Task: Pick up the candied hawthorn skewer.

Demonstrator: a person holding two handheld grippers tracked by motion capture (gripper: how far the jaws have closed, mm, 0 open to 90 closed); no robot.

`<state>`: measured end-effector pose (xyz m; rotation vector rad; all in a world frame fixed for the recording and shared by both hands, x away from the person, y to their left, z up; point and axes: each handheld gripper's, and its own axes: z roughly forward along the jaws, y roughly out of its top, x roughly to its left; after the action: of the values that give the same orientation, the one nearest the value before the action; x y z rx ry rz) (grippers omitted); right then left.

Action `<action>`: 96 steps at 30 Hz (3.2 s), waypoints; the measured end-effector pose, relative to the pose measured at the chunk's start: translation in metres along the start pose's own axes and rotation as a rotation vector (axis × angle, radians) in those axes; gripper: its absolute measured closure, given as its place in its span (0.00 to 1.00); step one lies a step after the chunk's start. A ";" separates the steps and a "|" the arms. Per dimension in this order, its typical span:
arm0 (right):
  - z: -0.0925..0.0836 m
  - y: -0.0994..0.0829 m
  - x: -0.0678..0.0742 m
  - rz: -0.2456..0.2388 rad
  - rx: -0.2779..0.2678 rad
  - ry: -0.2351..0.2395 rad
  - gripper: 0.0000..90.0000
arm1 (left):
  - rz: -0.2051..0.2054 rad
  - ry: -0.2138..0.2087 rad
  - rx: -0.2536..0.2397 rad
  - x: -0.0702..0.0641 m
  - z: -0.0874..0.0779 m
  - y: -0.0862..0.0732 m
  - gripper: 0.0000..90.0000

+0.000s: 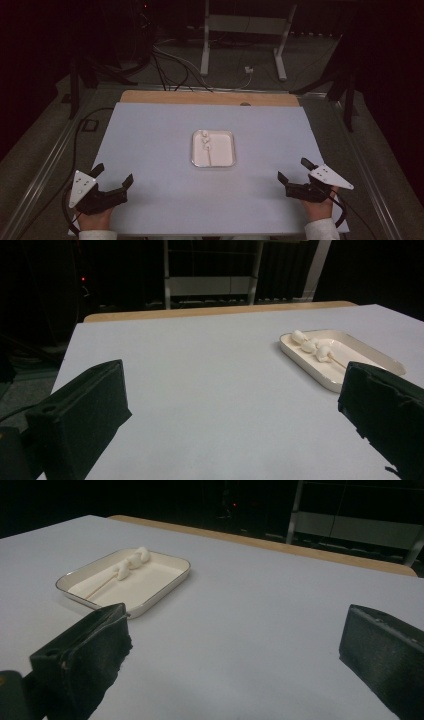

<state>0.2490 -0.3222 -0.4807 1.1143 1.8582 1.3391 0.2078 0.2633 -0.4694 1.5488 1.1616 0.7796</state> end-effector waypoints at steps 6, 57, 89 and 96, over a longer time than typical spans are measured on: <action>0.000 0.001 0.001 0.010 -0.001 0.007 0.00 | -0.011 0.016 0.002 0.000 0.000 0.000 0.01; 0.002 0.002 0.008 0.032 0.032 -0.003 0.00 | -0.064 -0.058 0.132 -0.068 0.098 0.060 0.01; 0.002 0.001 0.008 0.031 0.038 -0.007 0.00 | 0.035 -0.200 0.344 -0.128 0.187 0.026 0.02; 0.002 0.001 0.008 0.031 0.039 -0.009 0.00 | 0.055 -0.220 0.390 -0.143 0.203 0.018 0.05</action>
<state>0.2474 -0.3143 -0.4803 1.1715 1.8745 1.3184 0.3482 0.0605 -0.5003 1.9412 1.1556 0.4169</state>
